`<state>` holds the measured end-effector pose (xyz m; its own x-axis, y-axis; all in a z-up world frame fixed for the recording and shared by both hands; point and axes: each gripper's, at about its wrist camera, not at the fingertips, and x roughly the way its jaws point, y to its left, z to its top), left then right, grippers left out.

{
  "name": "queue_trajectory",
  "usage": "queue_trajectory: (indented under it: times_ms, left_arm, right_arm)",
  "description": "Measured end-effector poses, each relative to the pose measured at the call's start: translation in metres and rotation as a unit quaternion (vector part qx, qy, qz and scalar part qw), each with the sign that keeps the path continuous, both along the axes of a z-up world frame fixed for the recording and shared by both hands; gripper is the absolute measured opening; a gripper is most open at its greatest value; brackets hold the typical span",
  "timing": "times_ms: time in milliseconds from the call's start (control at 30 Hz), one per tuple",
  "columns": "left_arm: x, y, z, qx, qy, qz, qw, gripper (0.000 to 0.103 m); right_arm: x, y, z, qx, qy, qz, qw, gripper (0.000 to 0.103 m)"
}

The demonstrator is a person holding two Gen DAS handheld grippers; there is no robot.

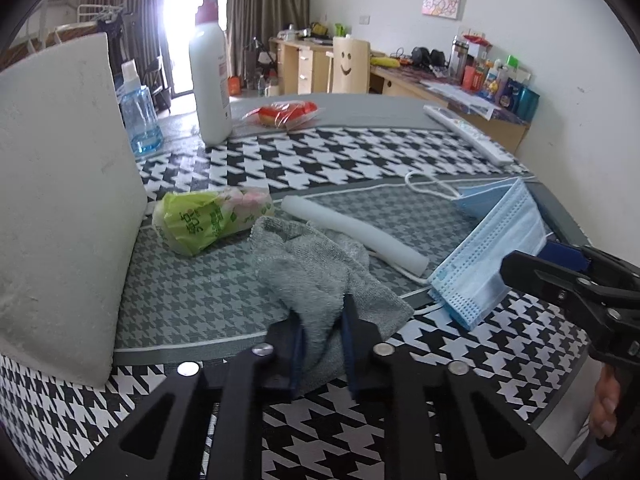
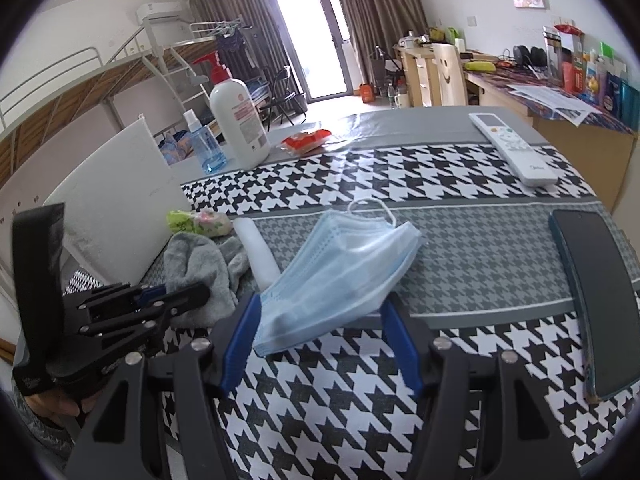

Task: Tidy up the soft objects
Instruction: 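Lift the grey cloth toward the foam box with the left tool while the right tool carries the mask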

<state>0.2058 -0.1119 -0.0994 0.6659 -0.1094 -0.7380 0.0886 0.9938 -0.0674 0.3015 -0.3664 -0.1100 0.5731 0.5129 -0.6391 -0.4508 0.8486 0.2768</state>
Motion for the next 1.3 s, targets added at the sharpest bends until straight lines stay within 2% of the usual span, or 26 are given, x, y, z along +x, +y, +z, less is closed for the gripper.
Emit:
queue_trajectory:
  times_ms: [133,167,267,400,433,633,1067,1300]
  left_arm:
    - [-0.007,-0.003,0.007,0.004,-0.022,-0.017,0.9996,0.013]
    - [-0.008,-0.003,0.008,0.003,-0.025,-0.020,0.9995,0.013]
    - [-0.007,-0.004,0.009,0.005,-0.027,-0.026,0.9993,0.013]
    - [-0.009,-0.005,0.012,0.006,-0.035,-0.037,0.9987,0.012]
    - [-0.010,-0.005,0.012,0.006,-0.038,-0.039,0.9985,0.011]
    - [-0.016,-0.003,0.020,0.003,-0.054,-0.049,0.9973,0.008]
    - [-0.043,0.009,0.064,0.018,-0.118,-0.043,0.9920,0.008]
    - [-0.057,0.015,0.081,0.022,-0.147,-0.038,0.9882,0.008]
  right_arm:
    - [0.005,-0.002,-0.001,0.019,0.005,-0.007,1.000,0.065]
    - [0.006,-0.001,-0.001,0.021,0.005,-0.007,1.000,0.054]
    - [0.008,0.003,-0.003,0.017,0.011,-0.007,1.000,0.034]
    - [0.007,0.007,-0.005,0.023,0.010,-0.002,1.000,0.018]
    - [0.006,0.008,-0.004,0.025,0.008,0.001,1.000,0.012]
    - [-0.005,0.007,0.014,0.032,-0.024,-0.001,0.999,0.010]
    - [-0.047,0.015,0.066,0.018,-0.109,0.006,0.994,0.010]
    - [-0.060,0.019,0.081,0.021,-0.129,0.011,0.991,0.010]
